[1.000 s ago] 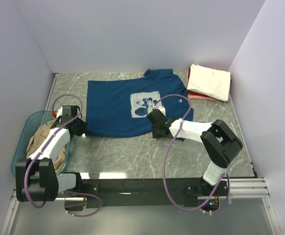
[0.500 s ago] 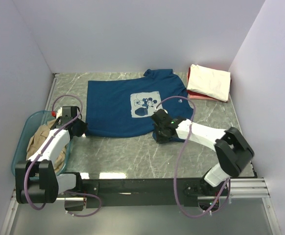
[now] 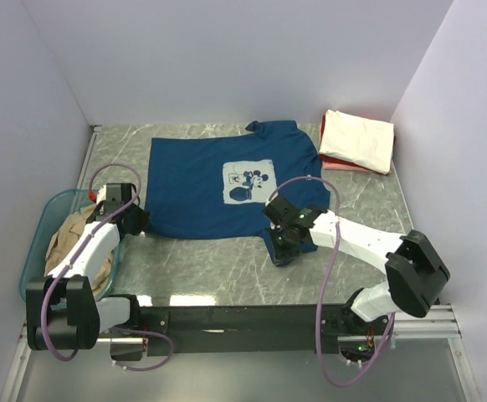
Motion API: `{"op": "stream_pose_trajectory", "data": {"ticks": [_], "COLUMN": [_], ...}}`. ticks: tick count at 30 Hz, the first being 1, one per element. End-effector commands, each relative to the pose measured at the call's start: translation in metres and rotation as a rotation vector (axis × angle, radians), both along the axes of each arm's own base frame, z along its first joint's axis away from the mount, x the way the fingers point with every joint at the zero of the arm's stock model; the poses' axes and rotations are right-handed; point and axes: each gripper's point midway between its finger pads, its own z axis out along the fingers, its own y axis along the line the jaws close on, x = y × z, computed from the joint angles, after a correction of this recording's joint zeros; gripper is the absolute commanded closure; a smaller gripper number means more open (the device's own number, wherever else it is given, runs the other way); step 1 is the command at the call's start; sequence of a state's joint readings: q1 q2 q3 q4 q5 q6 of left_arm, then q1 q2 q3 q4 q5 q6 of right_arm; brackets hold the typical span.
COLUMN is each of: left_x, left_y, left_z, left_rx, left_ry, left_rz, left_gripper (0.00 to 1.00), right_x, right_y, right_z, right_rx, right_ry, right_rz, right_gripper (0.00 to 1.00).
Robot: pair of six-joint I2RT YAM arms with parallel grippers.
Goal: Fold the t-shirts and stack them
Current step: Flatten out the tshirt
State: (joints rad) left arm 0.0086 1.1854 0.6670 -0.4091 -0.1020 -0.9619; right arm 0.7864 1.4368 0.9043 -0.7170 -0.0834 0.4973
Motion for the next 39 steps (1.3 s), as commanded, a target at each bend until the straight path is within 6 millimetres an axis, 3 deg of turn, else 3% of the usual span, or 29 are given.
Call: {"op": "stream_pose_trajectory", "data": {"ticks": [1,4,8,11,12,14,17,22,25,30,31,33,39], "left_x": [0.000,0.001,0.000,0.000,0.001,0.002,0.003,0.005,0.005,0.006,0.007,0.008,0.012], "left_y": [-0.003,-0.004,-0.006,-0.006,-0.005,-0.005,-0.005,-0.006,-0.006,-0.006,-0.006,-0.007,-0.007], "left_z": [0.007,0.007,0.005,0.006,0.008,0.010,0.012,0.012,0.012,0.012,0.012,0.013,0.016], "left_rx": [0.003,-0.002,-0.009,-0.010,-0.009,-0.006,-0.005,-0.011,-0.011,-0.011,-0.012,-0.012,-0.016], "left_ry": [-0.030,-0.033,-0.030,-0.031,-0.036,-0.037,-0.037,-0.034,-0.034,-0.030,-0.030,-0.030,-0.036], "left_rz": [-0.029,-0.033,-0.038,-0.039,-0.039,-0.040,-0.042,-0.044,-0.044,-0.044,-0.043,-0.047,-0.042], "left_gripper": [1.00,1.00,1.00,1.00,1.00,1.00,1.00,1.00,1.00,1.00,1.00,1.00,1.00], "right_x": [-0.013,-0.013,-0.003,0.013,0.017,0.029,0.045,0.060,0.069,0.097,0.100,0.102,0.121], "right_y": [-0.012,-0.003,0.034,0.057,0.062,0.082,0.096,0.120,0.121,0.119,0.120,0.119,0.116], "right_z": [0.021,0.032,0.040,0.036,0.026,0.033,0.018,0.015,0.019,0.046,0.057,0.062,0.073], "right_rx": [-0.009,0.042,0.170,0.199,0.182,0.225,0.203,0.273,0.292,0.334,0.326,0.314,0.343], "right_ry": [0.000,-0.002,0.018,0.032,0.055,0.051,0.067,0.083,0.068,0.031,0.025,0.020,0.024], "right_rz": [-0.011,-0.026,-0.014,-0.008,-0.005,0.008,-0.011,-0.035,-0.064,-0.111,-0.107,-0.098,-0.132], "right_gripper": [1.00,1.00,1.00,1.00,1.00,1.00,1.00,0.97,0.98,0.98,0.98,0.98,0.84]}}
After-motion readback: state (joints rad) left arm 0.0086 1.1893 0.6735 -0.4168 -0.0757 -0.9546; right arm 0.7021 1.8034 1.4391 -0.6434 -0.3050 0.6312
